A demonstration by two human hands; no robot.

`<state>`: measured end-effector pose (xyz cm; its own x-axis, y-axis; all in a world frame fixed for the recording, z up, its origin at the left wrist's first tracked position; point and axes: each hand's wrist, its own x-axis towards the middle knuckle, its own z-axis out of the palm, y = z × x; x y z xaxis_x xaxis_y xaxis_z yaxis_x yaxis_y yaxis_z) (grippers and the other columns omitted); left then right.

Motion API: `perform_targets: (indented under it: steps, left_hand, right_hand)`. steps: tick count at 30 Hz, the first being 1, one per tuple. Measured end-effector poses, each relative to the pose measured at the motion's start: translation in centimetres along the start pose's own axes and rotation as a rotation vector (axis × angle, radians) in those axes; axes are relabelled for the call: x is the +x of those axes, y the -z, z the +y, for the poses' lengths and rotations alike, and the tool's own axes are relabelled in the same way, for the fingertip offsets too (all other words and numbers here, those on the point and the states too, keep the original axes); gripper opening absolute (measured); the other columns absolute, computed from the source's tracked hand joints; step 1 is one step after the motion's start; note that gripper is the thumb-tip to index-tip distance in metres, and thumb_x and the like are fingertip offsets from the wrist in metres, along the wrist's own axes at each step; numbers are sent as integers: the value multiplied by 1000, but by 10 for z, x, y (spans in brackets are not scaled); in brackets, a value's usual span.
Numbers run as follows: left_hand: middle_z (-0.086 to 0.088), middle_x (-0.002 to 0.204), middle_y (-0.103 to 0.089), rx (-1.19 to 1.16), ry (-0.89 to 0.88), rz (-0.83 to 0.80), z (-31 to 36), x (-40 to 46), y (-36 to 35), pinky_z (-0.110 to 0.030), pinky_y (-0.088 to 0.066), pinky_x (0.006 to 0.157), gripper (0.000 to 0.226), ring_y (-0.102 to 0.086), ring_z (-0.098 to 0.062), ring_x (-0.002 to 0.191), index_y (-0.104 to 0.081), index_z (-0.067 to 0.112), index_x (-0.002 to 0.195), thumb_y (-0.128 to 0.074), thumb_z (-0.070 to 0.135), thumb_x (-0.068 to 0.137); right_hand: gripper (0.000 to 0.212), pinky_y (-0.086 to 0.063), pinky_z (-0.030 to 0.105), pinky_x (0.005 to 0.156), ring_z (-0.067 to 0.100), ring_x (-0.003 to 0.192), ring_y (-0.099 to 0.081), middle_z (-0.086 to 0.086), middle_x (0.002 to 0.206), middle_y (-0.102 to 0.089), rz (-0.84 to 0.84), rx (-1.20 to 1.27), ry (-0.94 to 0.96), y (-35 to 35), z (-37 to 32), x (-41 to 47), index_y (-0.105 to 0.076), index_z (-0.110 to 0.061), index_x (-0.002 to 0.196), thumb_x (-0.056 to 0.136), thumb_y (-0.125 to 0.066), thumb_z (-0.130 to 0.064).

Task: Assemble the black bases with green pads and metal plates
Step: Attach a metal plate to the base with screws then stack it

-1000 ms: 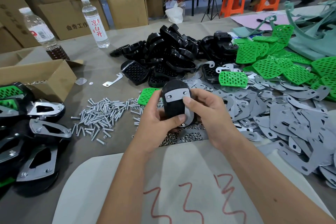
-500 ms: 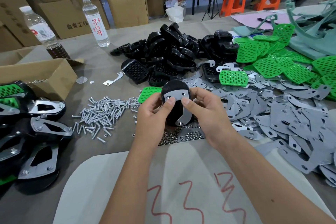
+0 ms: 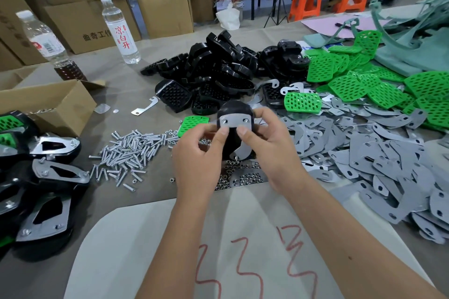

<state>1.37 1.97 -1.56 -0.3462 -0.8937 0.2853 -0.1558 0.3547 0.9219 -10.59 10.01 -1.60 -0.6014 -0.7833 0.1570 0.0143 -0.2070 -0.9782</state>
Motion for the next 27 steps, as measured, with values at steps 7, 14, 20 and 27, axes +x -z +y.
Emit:
perform_targets:
  steps: [7,14,20,27]
  left_hand:
    - [11,93,-70,453,-135,11,3,21,-26,-37,-49,79,3,-62,-16,91,-70,27,93,-68,24,92]
    - [-3,132,-56,817,-134,-240,5,46,-72,-40,-39,98,33,-43,-31,124,-65,30,126,-64,47,97]
    - [0,132,-52,734,-281,-313,7,39,-83,-42,-36,105,28,-36,-26,126,-71,38,122,-67,48,96]
    - [7,116,-60,668,-286,-243,6,41,-82,-36,-30,97,23,-38,-22,120,-74,27,91,-73,50,91]
  right_hand:
    - [15,-57,50,80,19,80,-71,0,88,-77,432,43,69,28,-8,14,-59,-34,101,98,-66,-21]
    - [16,-49,32,70,11,69,-57,-3,79,-70,569,-33,127,32,1,17,-55,-27,111,101,-63,-18]
    - [13,-45,25,64,6,64,-53,0,80,-67,776,-34,183,37,4,20,-52,-27,108,100,-61,-21]
    - [14,-47,14,64,3,72,-62,3,91,-73,870,-6,168,38,3,21,-53,-23,113,101,-62,-22]
